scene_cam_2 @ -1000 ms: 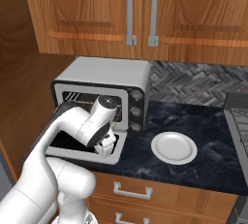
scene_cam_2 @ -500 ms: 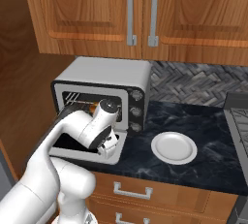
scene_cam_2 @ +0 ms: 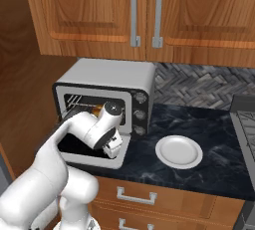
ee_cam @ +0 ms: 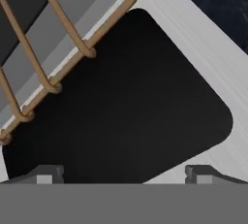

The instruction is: Pick up the bagel from the plate, place it on the toaster oven rack, close the door, and set the timer.

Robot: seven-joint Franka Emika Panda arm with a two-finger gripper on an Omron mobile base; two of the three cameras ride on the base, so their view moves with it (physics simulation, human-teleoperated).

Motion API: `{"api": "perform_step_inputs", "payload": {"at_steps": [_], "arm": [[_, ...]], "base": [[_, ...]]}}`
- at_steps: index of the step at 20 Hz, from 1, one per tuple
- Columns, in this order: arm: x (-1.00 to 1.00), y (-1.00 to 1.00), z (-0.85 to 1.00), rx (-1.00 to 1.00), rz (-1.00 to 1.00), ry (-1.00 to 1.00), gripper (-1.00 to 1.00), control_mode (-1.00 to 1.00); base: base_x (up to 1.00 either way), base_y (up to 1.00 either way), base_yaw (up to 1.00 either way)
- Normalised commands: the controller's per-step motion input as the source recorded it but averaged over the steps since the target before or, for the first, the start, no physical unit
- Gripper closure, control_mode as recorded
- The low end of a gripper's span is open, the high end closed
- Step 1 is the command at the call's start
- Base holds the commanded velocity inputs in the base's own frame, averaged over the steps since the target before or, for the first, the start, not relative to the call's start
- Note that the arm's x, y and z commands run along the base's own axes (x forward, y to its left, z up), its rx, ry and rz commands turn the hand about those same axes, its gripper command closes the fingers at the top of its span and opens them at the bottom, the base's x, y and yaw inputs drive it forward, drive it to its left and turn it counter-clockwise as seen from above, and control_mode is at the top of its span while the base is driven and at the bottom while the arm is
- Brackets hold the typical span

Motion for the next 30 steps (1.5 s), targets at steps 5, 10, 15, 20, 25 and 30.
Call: {"api": "perform_step_inputs", "payload": {"at_steps": [5,10,15,20,25,30], "arm": [[0.5,0.0,-0.1,0.0,0.0,0.0,-1.0,-1.0],[0.48,0.0,-0.08,-0.01,0.0,0.0,-1.0,-1.0],[0.48,0.0,-0.06,0.0,0.0,0.0,-1.0,-1.0],[0.51,0.0,-0.01,0.0,0.0,0.0,-1.0,-1.0],[0.45,0.0,0.0,0.0,0.0,0.0,-1.0,-1.0],[-0.01,-0.01,0.0,0.0,0.0,0.0,-1.0,-1.0]], "base": [[0.0,0.0,0.0],[0.0,0.0,0.0],[0.0,0.0,0.0],[0.0,0.0,0.0],[0.0,0.0,0.0],[0.0,0.0,0.0]]}}
